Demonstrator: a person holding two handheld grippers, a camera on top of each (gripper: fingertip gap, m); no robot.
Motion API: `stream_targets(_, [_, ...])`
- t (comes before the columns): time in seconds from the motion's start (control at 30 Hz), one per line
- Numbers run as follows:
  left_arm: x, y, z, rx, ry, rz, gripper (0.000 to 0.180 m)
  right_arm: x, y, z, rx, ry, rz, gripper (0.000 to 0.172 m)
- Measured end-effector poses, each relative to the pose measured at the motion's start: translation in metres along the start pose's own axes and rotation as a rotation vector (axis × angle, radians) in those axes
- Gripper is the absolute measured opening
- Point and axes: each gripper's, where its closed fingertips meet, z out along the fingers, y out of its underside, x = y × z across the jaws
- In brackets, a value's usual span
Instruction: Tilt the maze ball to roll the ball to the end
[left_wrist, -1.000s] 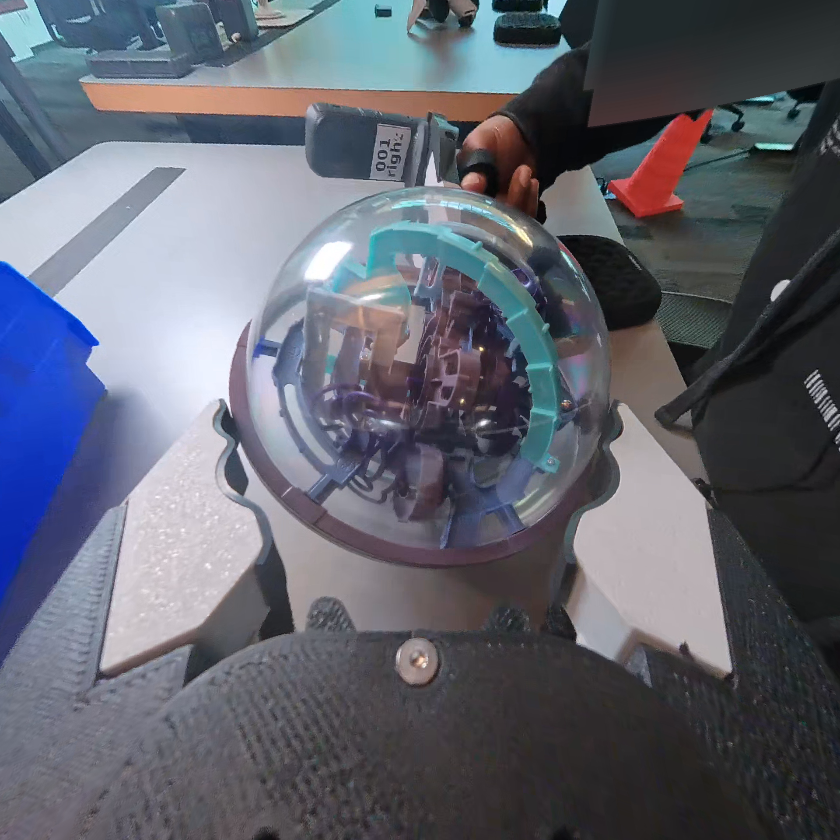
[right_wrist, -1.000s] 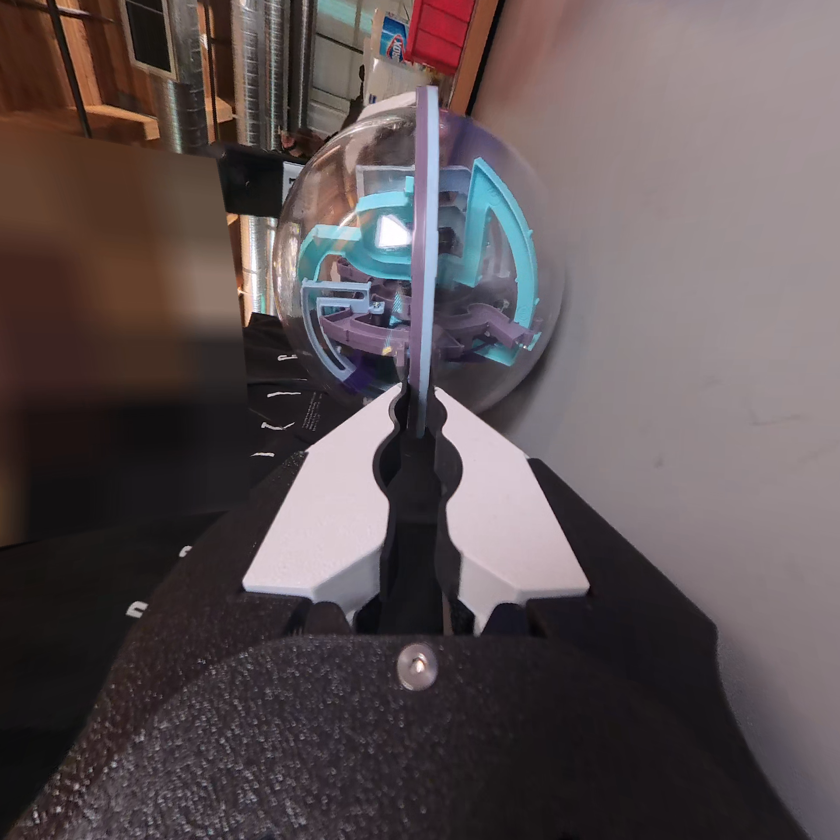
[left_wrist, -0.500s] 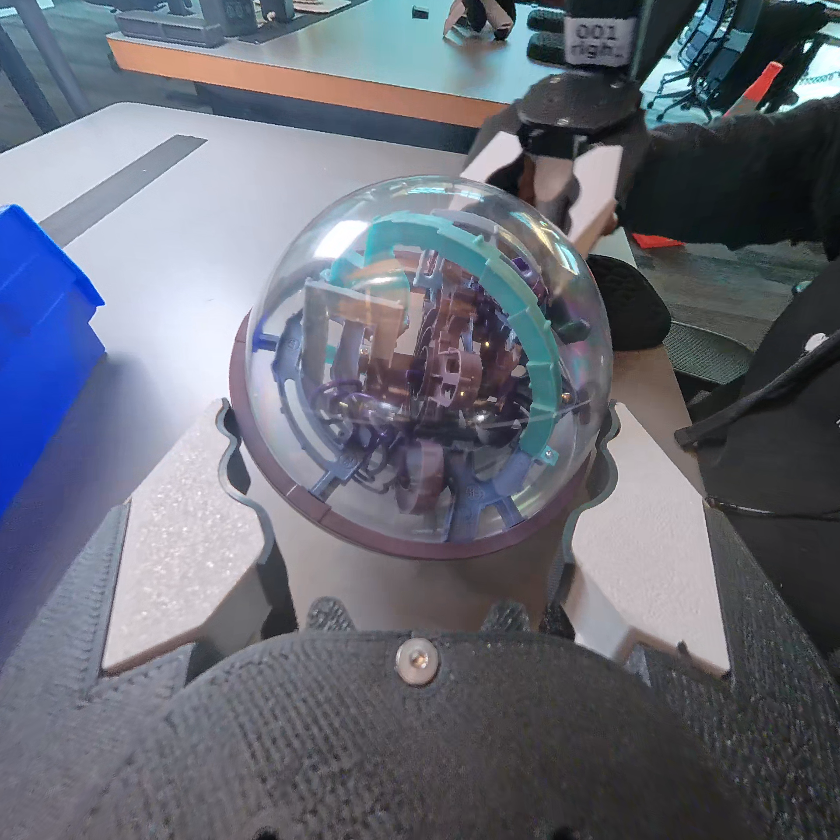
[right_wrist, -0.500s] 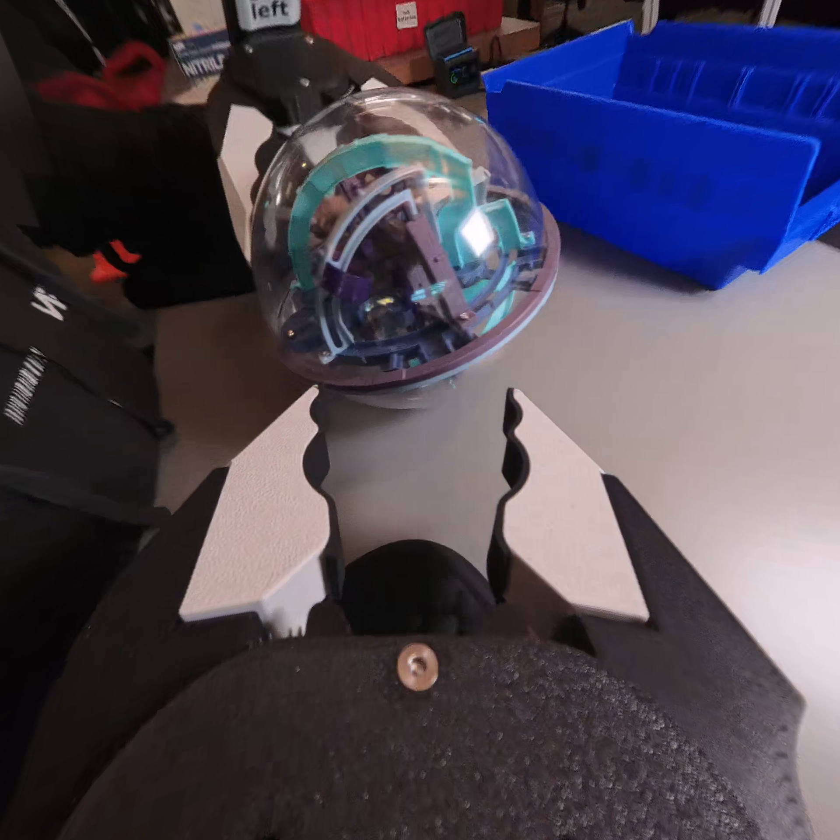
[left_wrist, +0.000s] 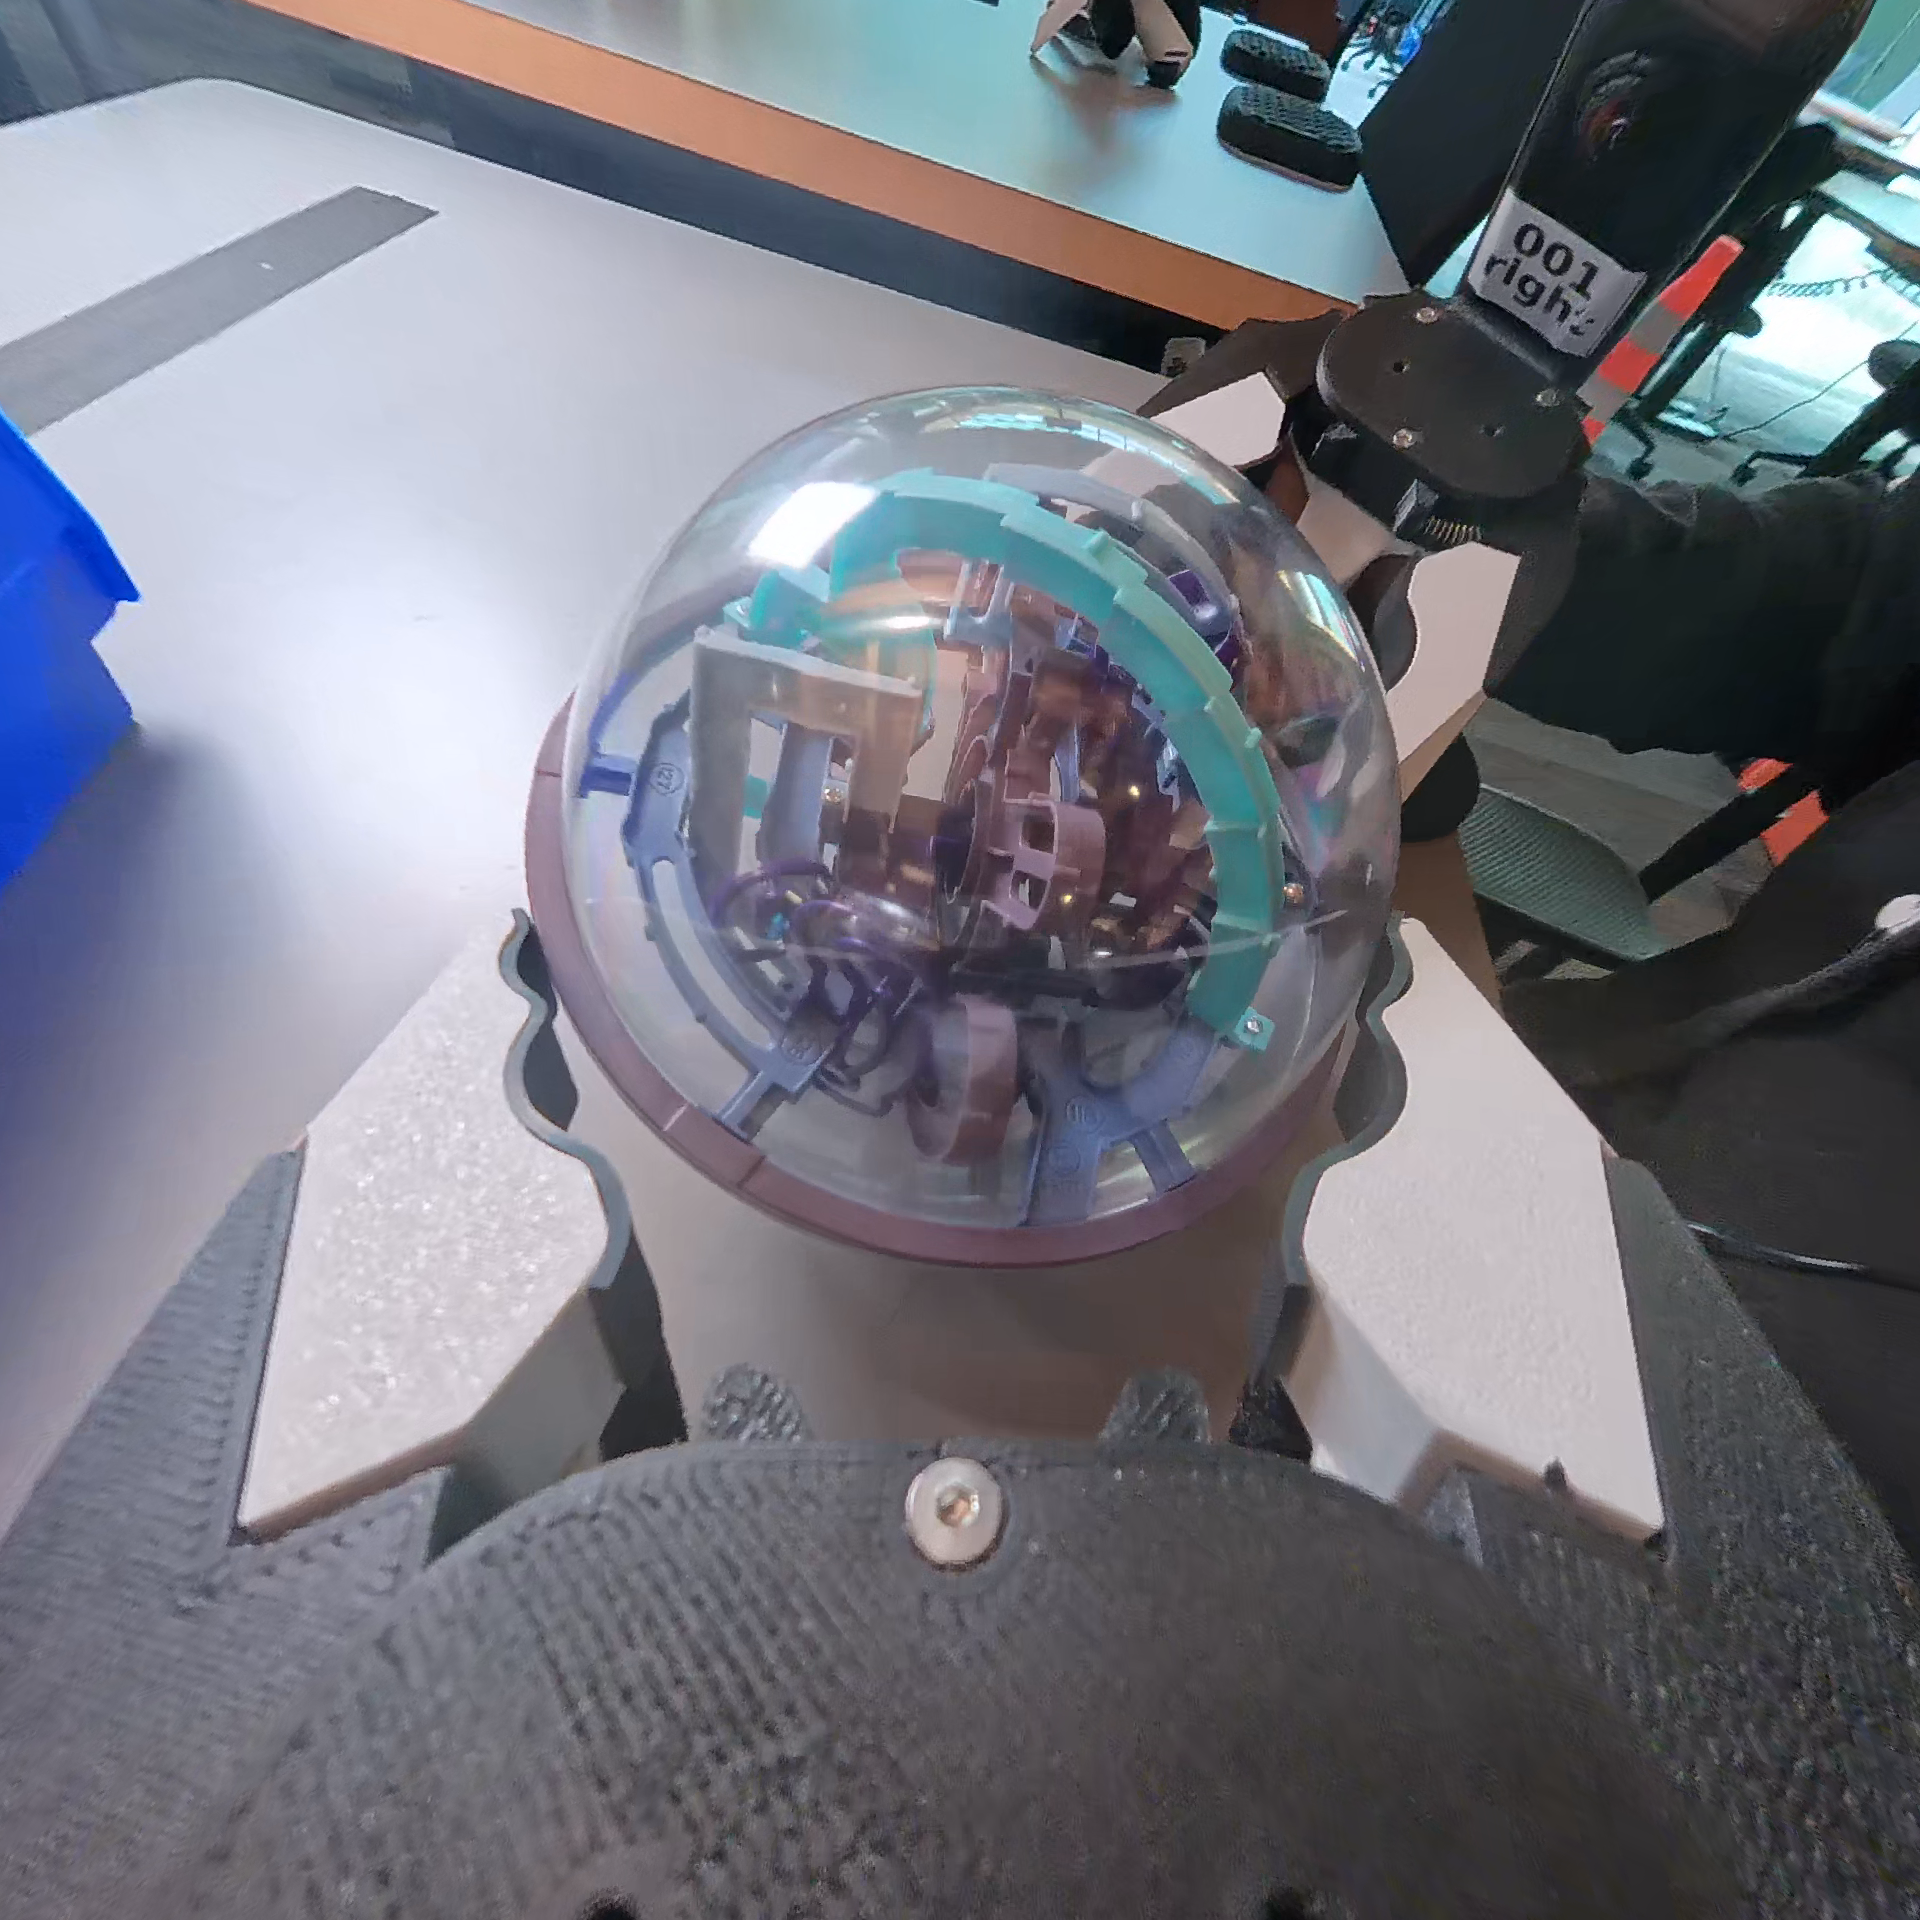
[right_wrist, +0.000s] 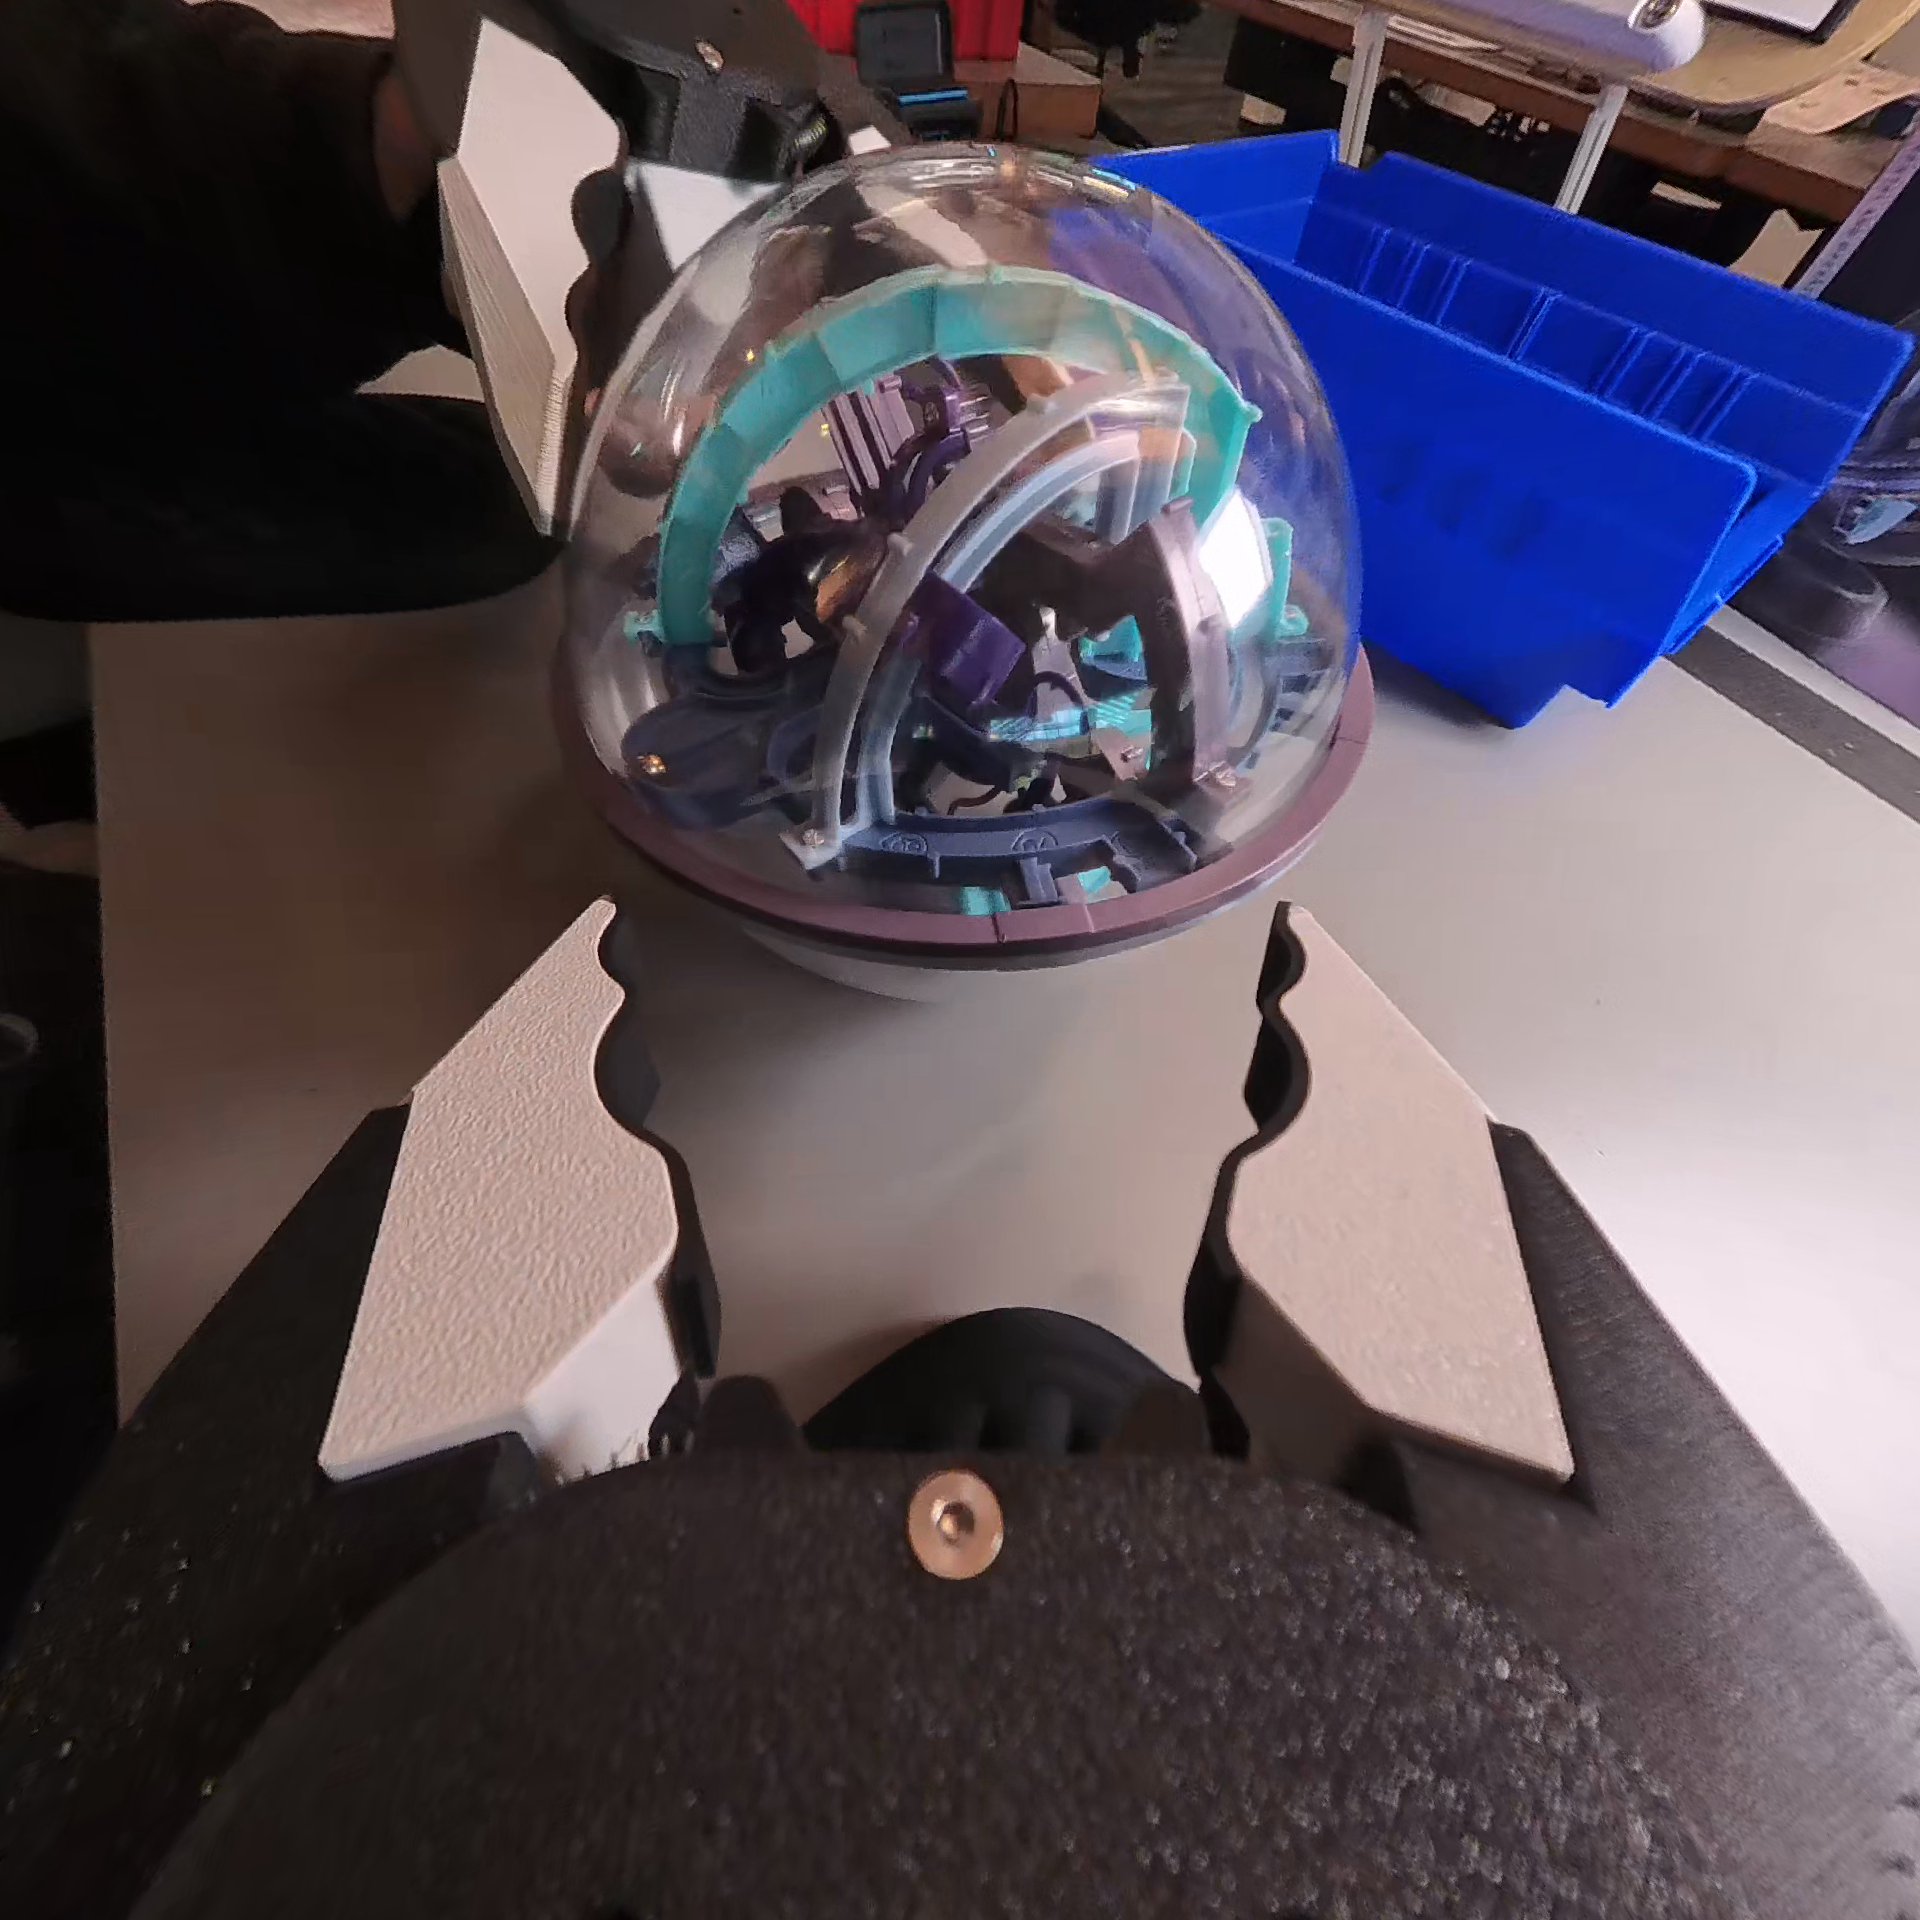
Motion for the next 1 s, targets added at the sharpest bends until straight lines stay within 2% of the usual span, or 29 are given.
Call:
stream_targets(0.37, [0.003,0.003,0.003,-0.01,0.067,-0.166,0.148,0.005,-0.005,0.002,0.034,-0.03,0.023,0.113])
stream_targets(0.57, [0.005,0.016,-0.004,-0.082,0.116,-0.027,0.145,0.007,-0.002,0.002,0.024,-0.124,0.096,0.113])
stream_targets(0.6, [0.004,0.015,-0.005,-0.071,0.12,0.009,0.143,0.007,-0.001,0.002,0.019,-0.13,0.092,0.113])
stream_targets(0.67, [0.002,0.0,-0.007,0.041,0.142,0.044,0.142,0.008,-0.001,0.003,0.015,-0.142,0.076,0.111])
stream_targets(0.73, [0.0,-0.01,-0.003,0.127,0.176,-0.001,0.139,0.008,0.0,0.006,0.002,-0.152,0.061,0.111])
stream_targets(0.83, [0.001,-0.011,0.007,0.134,0.18,-0.036,0.146,0.01,0.003,0.009,-0.017,-0.156,0.062,0.114])
stream_targets(1.0, [0.004,-0.012,0.008,0.117,0.11,-0.046,0.146,0.009,0.008,0.011,-0.046,-0.189,0.082,0.115])
